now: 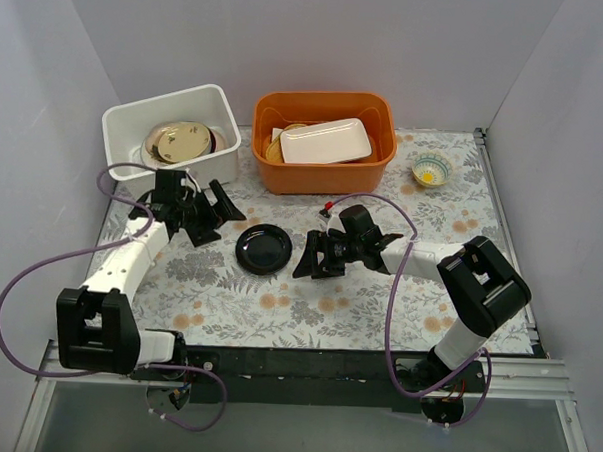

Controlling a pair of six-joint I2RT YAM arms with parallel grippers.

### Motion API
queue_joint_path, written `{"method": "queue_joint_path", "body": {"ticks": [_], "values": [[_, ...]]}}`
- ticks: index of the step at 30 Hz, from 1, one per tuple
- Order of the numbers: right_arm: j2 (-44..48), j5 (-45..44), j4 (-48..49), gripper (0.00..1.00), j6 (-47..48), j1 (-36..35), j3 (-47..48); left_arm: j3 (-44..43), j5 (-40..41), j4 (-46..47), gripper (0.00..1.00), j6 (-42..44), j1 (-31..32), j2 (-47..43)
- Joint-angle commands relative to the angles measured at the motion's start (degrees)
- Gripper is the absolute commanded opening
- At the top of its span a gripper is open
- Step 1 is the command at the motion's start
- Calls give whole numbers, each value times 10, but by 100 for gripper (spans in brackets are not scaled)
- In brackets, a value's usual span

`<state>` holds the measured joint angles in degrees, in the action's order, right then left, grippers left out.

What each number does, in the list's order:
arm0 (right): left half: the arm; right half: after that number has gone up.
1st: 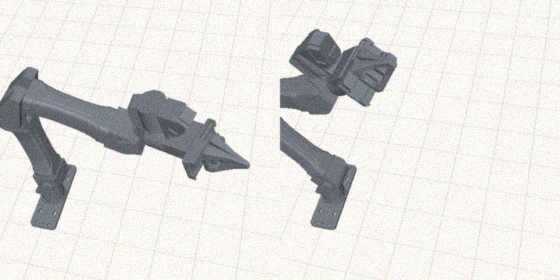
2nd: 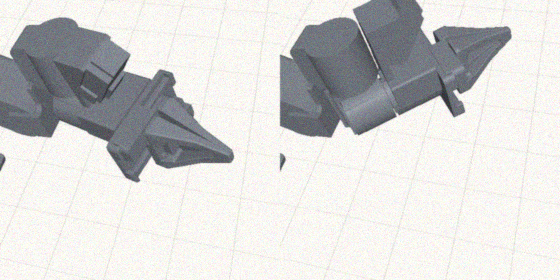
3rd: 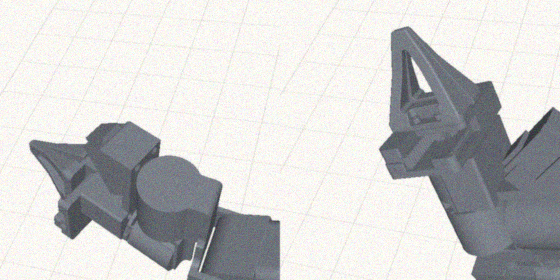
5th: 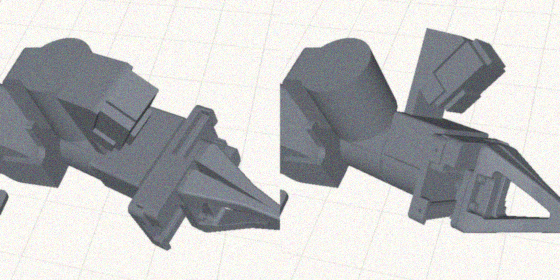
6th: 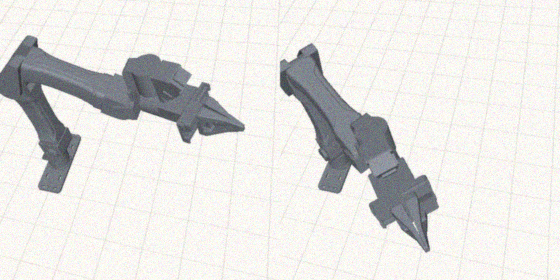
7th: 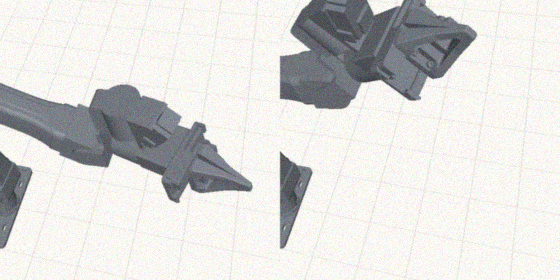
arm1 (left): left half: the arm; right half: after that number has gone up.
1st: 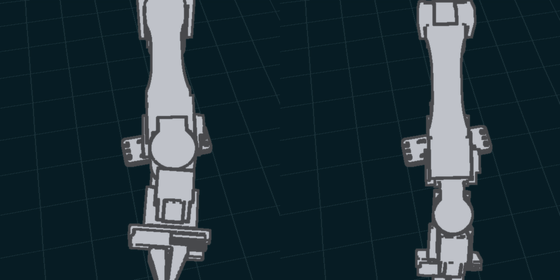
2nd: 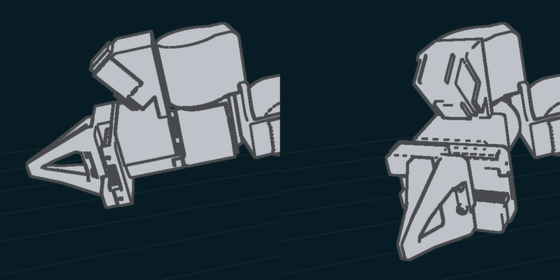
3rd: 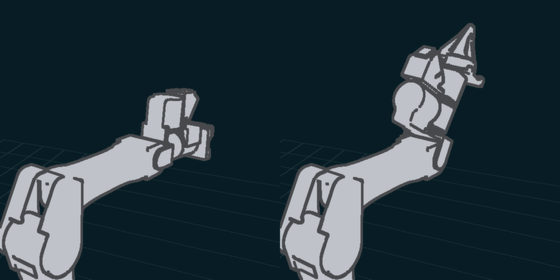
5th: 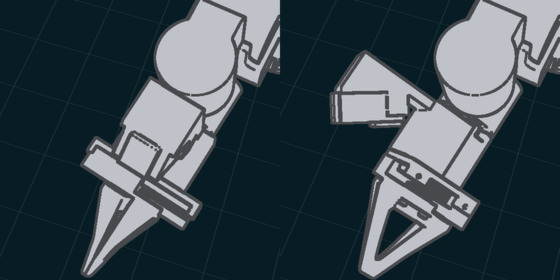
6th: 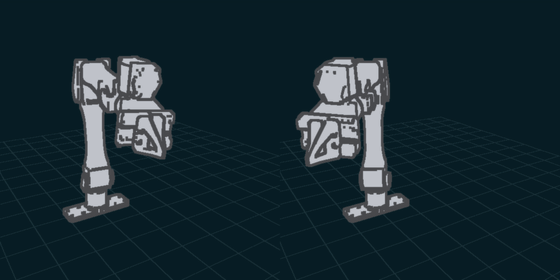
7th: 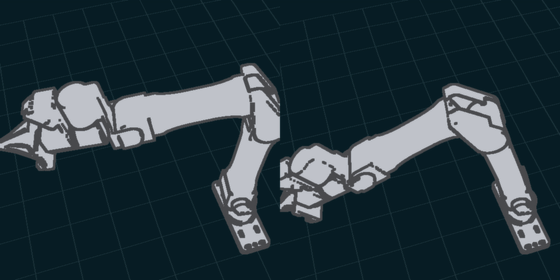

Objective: Place the plates into the plastic bin on the countertop
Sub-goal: Pick up the plate at the center of the board.

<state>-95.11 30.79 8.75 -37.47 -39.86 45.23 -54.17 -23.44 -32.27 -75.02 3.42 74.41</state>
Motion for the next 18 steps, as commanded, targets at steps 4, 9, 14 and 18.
{"method": "queue_joint_path", "body": {"ticks": [4,9,14,18], "values": [[12,6,21,84,-2,0,5,150,27,49,86,-53,30,-79],[11,8,22,83,-3,0,3,199,32,75,79,-70,37,-82],[12,7,23,83,-2,0,2,241,19,121,71,-89,43,-69],[11,8,24,83,-2,0,2,261,11,158,66,-104,52,-46]]}}
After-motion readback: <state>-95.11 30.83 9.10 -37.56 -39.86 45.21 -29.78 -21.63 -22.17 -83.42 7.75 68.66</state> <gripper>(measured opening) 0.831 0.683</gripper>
